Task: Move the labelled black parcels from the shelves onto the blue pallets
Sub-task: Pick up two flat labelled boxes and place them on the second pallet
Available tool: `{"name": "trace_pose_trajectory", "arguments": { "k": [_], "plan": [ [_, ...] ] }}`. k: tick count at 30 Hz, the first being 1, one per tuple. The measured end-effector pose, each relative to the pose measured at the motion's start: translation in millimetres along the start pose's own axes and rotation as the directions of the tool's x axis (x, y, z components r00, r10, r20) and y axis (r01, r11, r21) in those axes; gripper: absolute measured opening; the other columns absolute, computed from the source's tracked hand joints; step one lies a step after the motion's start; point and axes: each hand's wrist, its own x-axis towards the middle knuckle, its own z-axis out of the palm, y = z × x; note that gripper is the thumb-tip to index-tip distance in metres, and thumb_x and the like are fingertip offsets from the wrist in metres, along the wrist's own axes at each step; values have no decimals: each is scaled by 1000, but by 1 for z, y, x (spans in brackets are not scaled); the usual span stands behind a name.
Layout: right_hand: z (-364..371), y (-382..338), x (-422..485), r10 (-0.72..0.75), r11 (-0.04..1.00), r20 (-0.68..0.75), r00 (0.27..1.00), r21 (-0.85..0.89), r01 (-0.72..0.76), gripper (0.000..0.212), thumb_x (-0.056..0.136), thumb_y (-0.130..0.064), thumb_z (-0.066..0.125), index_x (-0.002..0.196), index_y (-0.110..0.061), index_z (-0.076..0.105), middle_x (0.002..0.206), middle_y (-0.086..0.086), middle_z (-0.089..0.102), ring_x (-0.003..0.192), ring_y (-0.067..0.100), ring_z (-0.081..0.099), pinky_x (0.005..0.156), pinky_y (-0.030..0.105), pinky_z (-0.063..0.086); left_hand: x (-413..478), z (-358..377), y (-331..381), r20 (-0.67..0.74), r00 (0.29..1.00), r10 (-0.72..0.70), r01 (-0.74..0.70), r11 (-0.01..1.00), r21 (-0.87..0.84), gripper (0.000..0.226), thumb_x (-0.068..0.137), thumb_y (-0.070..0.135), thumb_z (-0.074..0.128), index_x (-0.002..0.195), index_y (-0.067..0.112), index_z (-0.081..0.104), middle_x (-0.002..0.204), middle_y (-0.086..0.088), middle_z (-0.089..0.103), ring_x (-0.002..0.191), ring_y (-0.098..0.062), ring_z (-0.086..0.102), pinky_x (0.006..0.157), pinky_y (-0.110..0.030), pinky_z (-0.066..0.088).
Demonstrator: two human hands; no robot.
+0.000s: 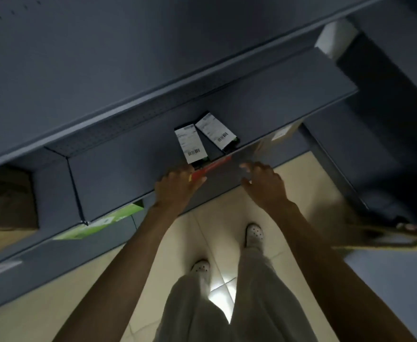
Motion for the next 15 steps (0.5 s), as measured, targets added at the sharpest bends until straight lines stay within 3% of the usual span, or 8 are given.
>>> {"name": "trace_pose_trajectory", "arguments": {
  "k": [4,10,15],
  "plan": [
    [8,16,70,-90,996,107,990,-8,91,43,97,-31,53,138,-25,47,127,11,61,120,33,54,94,44,48,27,24,14,-9,987,-163,162,986,-31,57,92,62,42,127,20,57,118,-9,60,108,-30,58,81,-40,52],
    [33,40,160,-153,988,140,978,3,154,66,96,-32,55,152,-14,26,154,11,33,140,32,32,111,44,31,89,70,11,10,940,-342,339,925,-175,71,93,60,45,148,15,32,146,-12,39,132,-32,37,100,-48,42],
    [70,37,210,-150,988,159,976,47,145,89,92,-41,60,155,-5,8,159,17,18,145,35,19,116,50,27,135,115,6,31,875,-484,465,819,-336,86,86,55,61,151,14,22,149,-12,31,137,-32,29,105,-56,42]
  ]
}}
